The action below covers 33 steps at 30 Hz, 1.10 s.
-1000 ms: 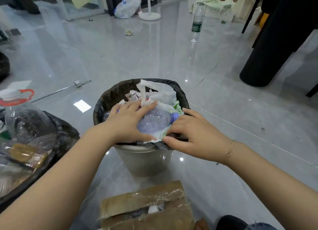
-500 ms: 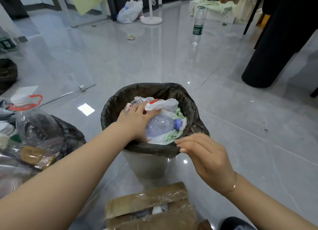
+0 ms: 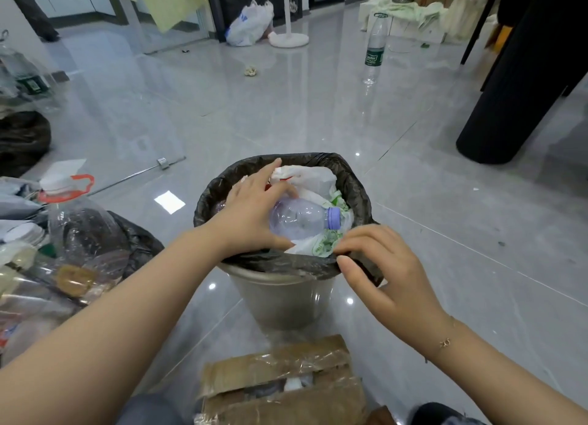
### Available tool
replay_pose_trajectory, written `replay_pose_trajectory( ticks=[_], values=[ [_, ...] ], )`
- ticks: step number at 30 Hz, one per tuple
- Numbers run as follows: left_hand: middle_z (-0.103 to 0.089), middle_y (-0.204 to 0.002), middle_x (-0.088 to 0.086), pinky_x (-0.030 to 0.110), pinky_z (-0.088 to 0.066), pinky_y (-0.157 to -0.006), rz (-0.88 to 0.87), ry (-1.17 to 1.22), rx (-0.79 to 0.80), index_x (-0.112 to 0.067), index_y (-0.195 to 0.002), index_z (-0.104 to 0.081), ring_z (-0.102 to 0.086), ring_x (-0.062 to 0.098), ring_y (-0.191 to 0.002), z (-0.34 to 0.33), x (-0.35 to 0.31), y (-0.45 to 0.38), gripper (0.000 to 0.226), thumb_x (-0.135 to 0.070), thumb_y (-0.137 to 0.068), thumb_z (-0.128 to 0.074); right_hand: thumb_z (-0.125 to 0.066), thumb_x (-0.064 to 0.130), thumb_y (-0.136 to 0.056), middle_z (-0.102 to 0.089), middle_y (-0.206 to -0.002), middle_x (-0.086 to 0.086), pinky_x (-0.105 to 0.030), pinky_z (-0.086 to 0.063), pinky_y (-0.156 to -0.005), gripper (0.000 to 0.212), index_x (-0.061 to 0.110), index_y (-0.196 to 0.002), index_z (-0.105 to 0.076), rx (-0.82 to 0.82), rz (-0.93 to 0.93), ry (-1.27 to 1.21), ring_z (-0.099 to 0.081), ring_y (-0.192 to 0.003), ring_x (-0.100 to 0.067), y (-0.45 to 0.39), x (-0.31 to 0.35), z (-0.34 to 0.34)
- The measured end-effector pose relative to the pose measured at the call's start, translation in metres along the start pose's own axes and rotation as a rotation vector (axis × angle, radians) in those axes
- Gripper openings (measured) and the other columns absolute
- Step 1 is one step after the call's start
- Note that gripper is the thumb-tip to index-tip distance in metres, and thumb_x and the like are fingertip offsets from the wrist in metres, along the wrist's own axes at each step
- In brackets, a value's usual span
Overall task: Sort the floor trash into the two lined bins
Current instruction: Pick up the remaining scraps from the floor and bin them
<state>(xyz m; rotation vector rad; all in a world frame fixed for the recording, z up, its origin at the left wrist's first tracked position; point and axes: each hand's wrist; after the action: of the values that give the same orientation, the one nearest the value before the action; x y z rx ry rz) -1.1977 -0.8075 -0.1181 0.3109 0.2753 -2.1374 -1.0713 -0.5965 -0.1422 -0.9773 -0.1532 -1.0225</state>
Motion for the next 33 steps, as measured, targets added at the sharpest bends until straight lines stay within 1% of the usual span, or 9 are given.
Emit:
replay_pose_trajectory(
  ticks=[3,5,8,12,16,20,23,28,33],
  values=[
    [-0.009,-0.159,-0.007,0.047,-0.025,-0.114,-0.010,0.137,-0.015,-0.040,-0.120,-0.044,-0.014,0.016,-0.147,0.011,-0.001,0.007,0.082,-0.060,-0.050,-0.081,-0.051,0.027,-0.093,-0.060,-0.104,0.006,-0.022,-0.041,-0.091,0.022,0.012,-0.095,-0.067,-0.018,-0.060,-0.031,-0.054,-0.103,-0.011,-0.008,0.006,0.002],
    [-0.029,-0.149,-0.011,0.026,-0.032,-0.108,0.039,0.286,-0.086,-0.039,-0.117,-0.042,-0.027,0.013,-0.142,0.025,-0.004,0.017,0.080,-0.054,-0.053,-0.086,-0.049,0.028,-0.094,-0.059,-0.108,0.006,-0.018,-0.037,-0.094,0.023,0.014,-0.098,-0.067,-0.015,-0.095,-0.055,-0.052,-0.108,-0.009,-0.015,0.010,0.005],
    [-0.053,-0.117,-0.024,0.007,-0.043,-0.086,0.116,0.513,-0.343,-0.033,-0.118,-0.041,-0.056,-0.003,-0.107,0.046,-0.010,0.038,0.071,-0.039,-0.064,-0.086,-0.052,0.024,-0.092,-0.057,-0.117,0.009,-0.014,-0.033,-0.099,0.019,0.017,-0.105,-0.065,0.022,-0.114,-0.069,-0.048,-0.116,-0.003,-0.033,0.019,0.008],
    [-0.065,-0.114,-0.008,0.025,-0.053,-0.089,0.176,0.763,-0.600,-0.022,-0.119,-0.045,-0.065,0.002,-0.101,0.064,-0.015,0.069,0.070,-0.045,-0.065,-0.082,-0.055,0.016,-0.094,-0.056,-0.127,0.013,-0.015,-0.035,-0.104,0.028,0.020,-0.121,-0.062,0.198,-0.132,-0.228,-0.047,-0.122,0.002,-0.067,0.050,-0.008],
    [-0.068,-0.110,0.000,0.025,-0.054,-0.083,0.261,0.884,-0.811,-0.017,-0.123,-0.044,-0.068,0.008,-0.097,0.079,-0.005,0.114,0.068,-0.041,-0.069,-0.077,-0.056,0.010,-0.092,-0.060,-0.126,0.010,-0.025,-0.043,-0.103,0.041,0.020,-0.132,-0.055,0.478,-0.170,-0.408,-0.053,-0.117,0.001,-0.098,0.092,-0.051],
    [-0.067,-0.104,-0.008,0.019,-0.053,-0.079,0.381,0.832,-0.946,-0.020,-0.119,-0.046,-0.067,0.000,-0.092,0.097,0.027,0.166,0.050,-0.027,-0.080,-0.077,-0.055,0.015,-0.093,-0.054,-0.134,0.013,-0.018,-0.041,-0.103,0.046,0.025,-0.137,-0.048,0.672,-0.113,-0.377,-0.047,-0.122,0.005,-0.115,0.122,-0.082],
    [-0.067,-0.104,-0.014,0.018,-0.053,-0.082,0.483,0.789,-1.026,-0.027,-0.116,-0.049,-0.065,-0.004,-0.094,0.100,0.054,0.211,0.047,-0.034,-0.077,-0.076,-0.056,0.016,-0.092,-0.050,-0.138,0.012,-0.021,-0.037,-0.106,0.048,0.025,-0.138,-0.046,0.823,-0.024,-0.279,-0.044,-0.125,0.001,-0.114,0.137,-0.108],
    [-0.066,-0.120,0.001,0.047,-0.049,-0.099,0.637,0.690,-1.220,-0.029,-0.116,-0.050,-0.064,0.018,-0.110,0.105,0.096,0.270,0.051,-0.046,-0.074,-0.074,-0.057,0.015,-0.091,-0.049,-0.136,0.008,0.002,-0.027,-0.094,0.048,0.023,-0.137,-0.048,0.849,0.096,-0.205,-0.044,-0.122,-0.001,-0.106,0.150,-0.150],
    [-0.065,-0.114,-0.009,0.036,-0.050,-0.097,0.766,0.591,-1.185,-0.024,-0.122,-0.047,-0.064,0.000,-0.101,0.092,0.126,0.294,0.053,-0.036,-0.079,-0.076,-0.060,0.012,-0.087,-0.049,-0.135,0.002,-0.019,-0.033,-0.105,0.041,0.018,-0.128,-0.058,0.826,0.238,-0.177,-0.045,-0.124,-0.011,-0.109,0.163,-0.190]
  ],
)
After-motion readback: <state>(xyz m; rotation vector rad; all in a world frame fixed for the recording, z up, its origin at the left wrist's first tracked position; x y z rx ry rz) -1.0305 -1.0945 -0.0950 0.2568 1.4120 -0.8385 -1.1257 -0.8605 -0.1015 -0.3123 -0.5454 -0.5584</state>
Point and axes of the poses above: each hand's wrist, its own y-axis away from the middle knuckle, its own z-axis out of the back of the hand, x = y × z
